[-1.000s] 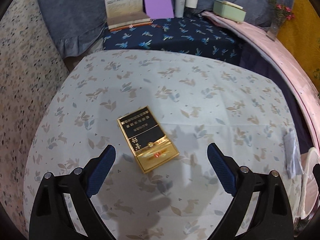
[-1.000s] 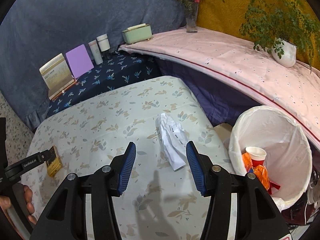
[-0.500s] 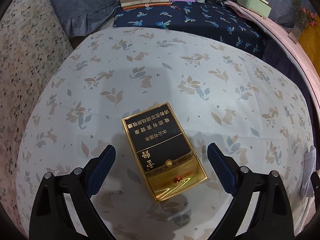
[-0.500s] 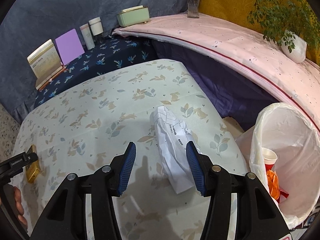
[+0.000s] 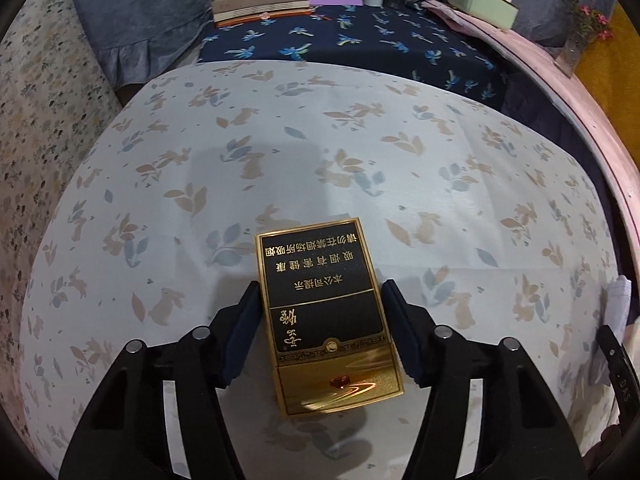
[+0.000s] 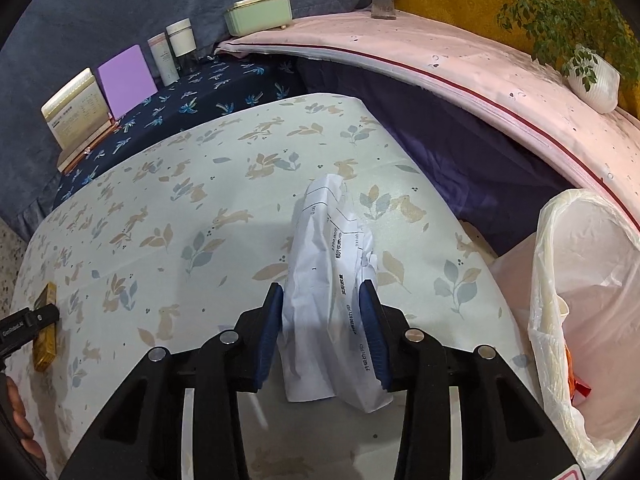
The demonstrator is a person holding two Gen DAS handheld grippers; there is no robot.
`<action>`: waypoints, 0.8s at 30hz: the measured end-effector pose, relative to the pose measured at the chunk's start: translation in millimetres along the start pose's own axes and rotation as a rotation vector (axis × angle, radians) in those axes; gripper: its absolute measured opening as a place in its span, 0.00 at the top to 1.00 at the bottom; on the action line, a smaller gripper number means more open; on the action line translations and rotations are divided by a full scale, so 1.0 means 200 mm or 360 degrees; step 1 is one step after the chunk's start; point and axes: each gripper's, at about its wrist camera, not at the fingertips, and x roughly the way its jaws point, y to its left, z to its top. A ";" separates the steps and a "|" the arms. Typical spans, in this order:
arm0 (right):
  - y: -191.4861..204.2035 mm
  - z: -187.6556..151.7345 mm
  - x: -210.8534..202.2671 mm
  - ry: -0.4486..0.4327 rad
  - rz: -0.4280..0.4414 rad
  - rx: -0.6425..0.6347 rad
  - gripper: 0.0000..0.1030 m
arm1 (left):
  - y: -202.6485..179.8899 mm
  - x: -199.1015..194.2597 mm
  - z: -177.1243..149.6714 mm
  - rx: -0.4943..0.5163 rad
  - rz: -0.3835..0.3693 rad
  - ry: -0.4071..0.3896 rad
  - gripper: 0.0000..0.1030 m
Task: Collect trash
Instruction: 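Grasp gold box with left tool while right tool grasps white tissue packet, then carry gold box and tissue packet over the white bin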
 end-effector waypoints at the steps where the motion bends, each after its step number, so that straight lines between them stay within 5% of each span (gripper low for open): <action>1: 0.00 0.00 -0.01 0.0001 0.0012 0.0005 0.65 | -0.02 -0.01 -0.01 0.0009 -0.0025 0.0001 0.45; 13: 0.02 -0.03 -0.25 -0.0099 0.0103 0.0001 0.68 | -0.35 -0.17 -0.13 0.0222 -0.0211 -0.0021 0.45; 24: -0.17 -0.04 -0.53 -0.0239 0.0081 0.0073 0.68 | -0.73 -0.41 -0.24 0.0451 -0.0340 -0.0118 0.45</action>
